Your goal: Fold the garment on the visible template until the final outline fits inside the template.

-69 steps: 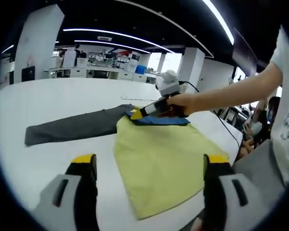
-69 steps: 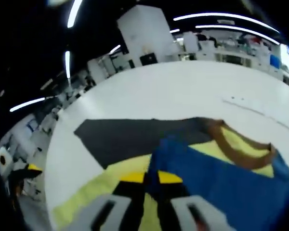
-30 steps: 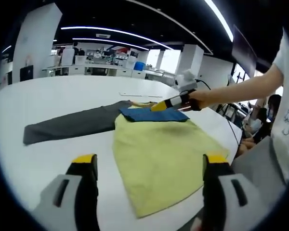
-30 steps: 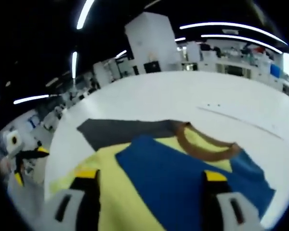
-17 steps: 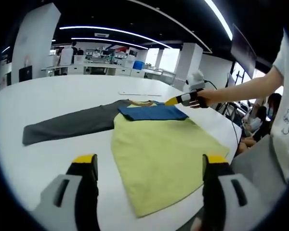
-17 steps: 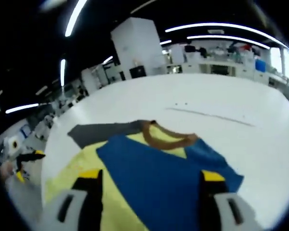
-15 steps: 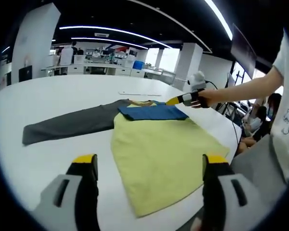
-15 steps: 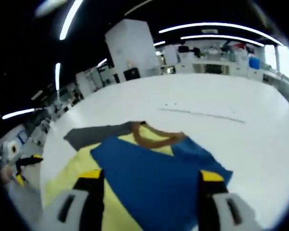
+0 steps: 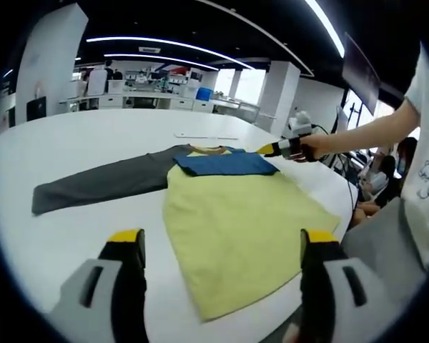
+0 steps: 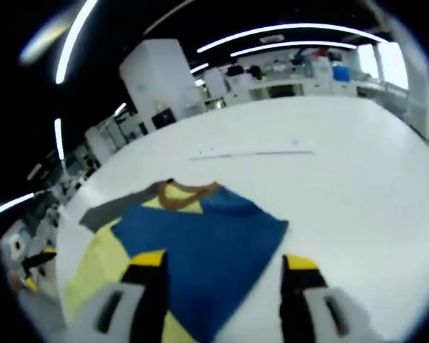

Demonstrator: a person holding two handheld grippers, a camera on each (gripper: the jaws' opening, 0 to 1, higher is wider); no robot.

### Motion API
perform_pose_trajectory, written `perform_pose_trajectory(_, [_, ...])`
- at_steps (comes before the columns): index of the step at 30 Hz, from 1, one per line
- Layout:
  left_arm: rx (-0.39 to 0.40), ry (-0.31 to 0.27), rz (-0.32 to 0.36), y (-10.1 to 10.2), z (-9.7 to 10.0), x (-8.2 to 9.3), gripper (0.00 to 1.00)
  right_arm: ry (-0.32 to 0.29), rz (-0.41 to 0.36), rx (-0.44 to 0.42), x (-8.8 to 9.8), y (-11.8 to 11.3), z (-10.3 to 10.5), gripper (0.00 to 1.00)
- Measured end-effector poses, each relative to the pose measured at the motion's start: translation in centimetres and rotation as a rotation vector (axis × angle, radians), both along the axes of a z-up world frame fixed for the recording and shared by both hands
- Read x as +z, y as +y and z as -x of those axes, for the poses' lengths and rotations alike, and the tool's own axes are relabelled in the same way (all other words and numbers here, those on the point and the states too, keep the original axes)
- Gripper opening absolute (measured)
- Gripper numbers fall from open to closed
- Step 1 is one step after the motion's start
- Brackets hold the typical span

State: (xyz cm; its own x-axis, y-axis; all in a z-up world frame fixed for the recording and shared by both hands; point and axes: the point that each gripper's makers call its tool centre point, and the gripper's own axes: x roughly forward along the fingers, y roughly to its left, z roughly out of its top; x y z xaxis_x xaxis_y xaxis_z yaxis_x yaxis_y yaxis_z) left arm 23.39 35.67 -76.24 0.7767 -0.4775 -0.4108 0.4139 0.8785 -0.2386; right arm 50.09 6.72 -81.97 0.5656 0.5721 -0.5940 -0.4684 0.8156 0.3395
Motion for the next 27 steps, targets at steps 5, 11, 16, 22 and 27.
perform_pose_trajectory(5, [-0.002,0.004,-0.005,0.0,0.1,-0.1,0.86,0.024,-0.01,-0.026,-0.7,-0.8,-0.1,0.47])
perform_pose_trajectory(11, [0.003,0.014,-0.007,0.2,0.1,-0.4,0.86,0.061,-0.062,-0.104,-1.3,-1.2,-0.5,0.29])
perform_pose_trajectory(16, [0.005,0.023,-0.008,0.4,0.1,-0.7,0.86,0.077,-0.109,-0.15,-1.4,-1.1,-0.7,0.13])
perform_pose_trajectory(22, [0.009,0.037,-0.011,0.4,0.1,-0.9,0.86,0.095,-0.12,-0.181,-1.9,-1.5,-1.1,0.0])
perform_pose_trajectory(27, [0.011,0.045,-0.012,0.4,0.1,-1.1,0.86,0.076,-0.114,-0.179,-1.9,-2.0,-2.2,0.0])
